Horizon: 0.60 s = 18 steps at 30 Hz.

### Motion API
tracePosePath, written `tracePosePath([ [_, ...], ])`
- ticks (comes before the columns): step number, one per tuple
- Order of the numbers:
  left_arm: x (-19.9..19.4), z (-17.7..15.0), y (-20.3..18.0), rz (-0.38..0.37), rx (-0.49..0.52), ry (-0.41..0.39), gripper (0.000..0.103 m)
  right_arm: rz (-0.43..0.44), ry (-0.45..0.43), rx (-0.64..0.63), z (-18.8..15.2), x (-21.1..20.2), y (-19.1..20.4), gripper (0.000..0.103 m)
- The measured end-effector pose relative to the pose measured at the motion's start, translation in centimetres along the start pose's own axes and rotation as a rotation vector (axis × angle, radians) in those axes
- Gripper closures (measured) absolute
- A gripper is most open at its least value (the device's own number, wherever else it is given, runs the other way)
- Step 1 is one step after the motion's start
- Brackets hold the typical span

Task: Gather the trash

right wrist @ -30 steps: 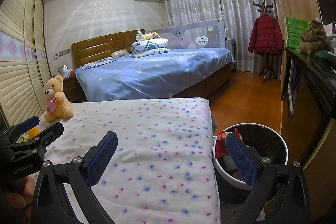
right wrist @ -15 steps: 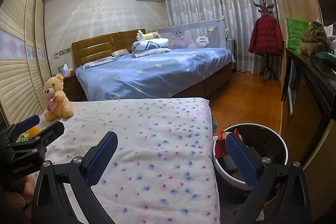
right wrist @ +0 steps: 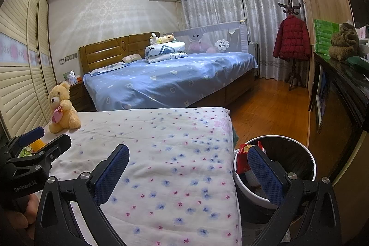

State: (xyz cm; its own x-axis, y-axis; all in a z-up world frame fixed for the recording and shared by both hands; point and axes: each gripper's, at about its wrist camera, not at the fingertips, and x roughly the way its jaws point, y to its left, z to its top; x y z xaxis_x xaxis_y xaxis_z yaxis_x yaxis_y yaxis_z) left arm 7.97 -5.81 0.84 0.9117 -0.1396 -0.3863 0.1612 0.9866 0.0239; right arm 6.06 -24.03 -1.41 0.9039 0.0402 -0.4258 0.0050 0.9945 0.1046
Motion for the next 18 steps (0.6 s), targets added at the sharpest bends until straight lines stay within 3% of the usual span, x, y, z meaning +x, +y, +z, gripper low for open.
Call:
tracePosePath([
  [18,-0.05,-0.03,-0.13,-0.002,0.001,0.001,0.0,0.0,0.003,-0.002,0.05,-0.04,-0.13,0.0],
])
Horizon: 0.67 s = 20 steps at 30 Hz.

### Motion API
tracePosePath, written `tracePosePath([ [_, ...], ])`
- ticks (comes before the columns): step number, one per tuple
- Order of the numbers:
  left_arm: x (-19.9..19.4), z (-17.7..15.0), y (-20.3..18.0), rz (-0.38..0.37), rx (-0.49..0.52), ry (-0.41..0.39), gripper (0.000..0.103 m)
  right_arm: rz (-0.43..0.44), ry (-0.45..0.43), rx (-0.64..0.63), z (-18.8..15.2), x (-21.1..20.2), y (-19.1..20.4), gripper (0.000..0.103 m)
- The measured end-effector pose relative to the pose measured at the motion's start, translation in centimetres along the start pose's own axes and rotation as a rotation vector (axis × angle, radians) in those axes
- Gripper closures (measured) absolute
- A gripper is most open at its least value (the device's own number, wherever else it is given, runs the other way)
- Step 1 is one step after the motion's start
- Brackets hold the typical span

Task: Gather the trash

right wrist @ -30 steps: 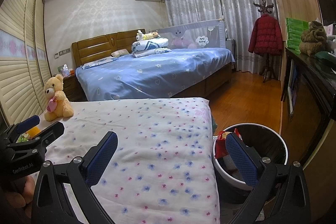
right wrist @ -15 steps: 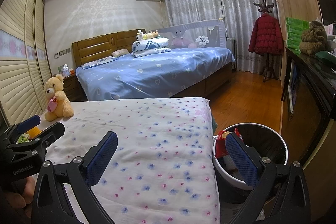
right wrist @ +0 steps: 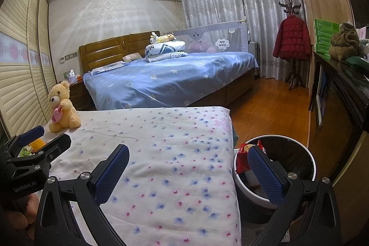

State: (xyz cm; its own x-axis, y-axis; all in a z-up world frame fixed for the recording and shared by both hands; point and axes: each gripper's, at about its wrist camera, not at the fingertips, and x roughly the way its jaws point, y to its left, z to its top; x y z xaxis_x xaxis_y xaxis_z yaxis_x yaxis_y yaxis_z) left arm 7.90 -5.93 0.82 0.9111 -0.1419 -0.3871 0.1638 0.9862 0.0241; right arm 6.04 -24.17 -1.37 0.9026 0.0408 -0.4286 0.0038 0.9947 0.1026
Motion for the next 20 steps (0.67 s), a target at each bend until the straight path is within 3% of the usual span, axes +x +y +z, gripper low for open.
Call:
tracePosePath([
  [20,0.64,-0.32,-0.13,-0.01,-0.004,0.022,0.0,0.008,0.023,0.005,-0.28,0.65,-0.14,0.0],
])
